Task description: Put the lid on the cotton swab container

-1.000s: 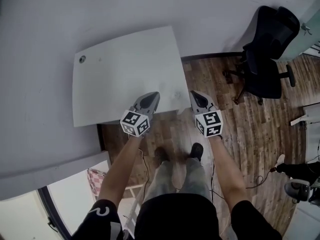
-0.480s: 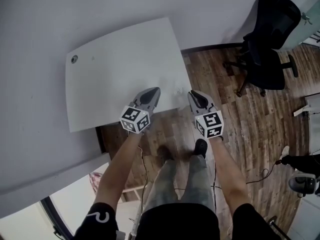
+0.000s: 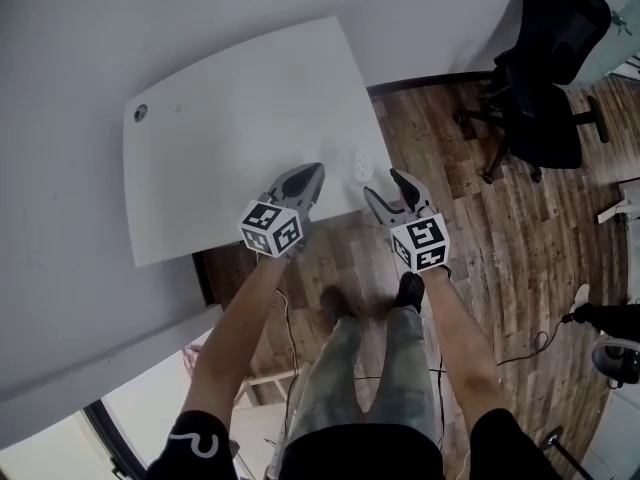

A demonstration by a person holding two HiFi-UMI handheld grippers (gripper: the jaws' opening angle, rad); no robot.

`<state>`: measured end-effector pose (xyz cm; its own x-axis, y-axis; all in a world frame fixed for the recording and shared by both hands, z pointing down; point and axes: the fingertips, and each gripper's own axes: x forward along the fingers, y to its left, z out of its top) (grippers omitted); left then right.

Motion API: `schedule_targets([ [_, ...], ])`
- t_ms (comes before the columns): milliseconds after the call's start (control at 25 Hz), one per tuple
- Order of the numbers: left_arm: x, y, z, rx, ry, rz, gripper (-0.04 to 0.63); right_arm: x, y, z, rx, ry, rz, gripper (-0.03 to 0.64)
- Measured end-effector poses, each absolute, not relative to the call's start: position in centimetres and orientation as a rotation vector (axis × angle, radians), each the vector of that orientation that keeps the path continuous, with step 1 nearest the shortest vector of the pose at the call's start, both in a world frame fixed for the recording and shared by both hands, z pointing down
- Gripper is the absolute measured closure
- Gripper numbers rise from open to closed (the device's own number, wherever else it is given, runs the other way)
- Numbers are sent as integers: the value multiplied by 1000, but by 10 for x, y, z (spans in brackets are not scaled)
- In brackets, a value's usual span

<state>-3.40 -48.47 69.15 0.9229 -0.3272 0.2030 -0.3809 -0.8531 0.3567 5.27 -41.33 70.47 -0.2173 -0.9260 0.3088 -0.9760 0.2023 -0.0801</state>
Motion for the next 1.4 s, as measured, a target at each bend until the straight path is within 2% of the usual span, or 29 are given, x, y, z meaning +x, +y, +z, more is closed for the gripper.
schedule_targets([
  [360,-21,-489,706,2678,-462,151,571,46,-425,739,1793,-2272,313,316],
  [1400,17,-494,696,2716,-336,106,571,42,-440,751,1777,-2287,269,318],
])
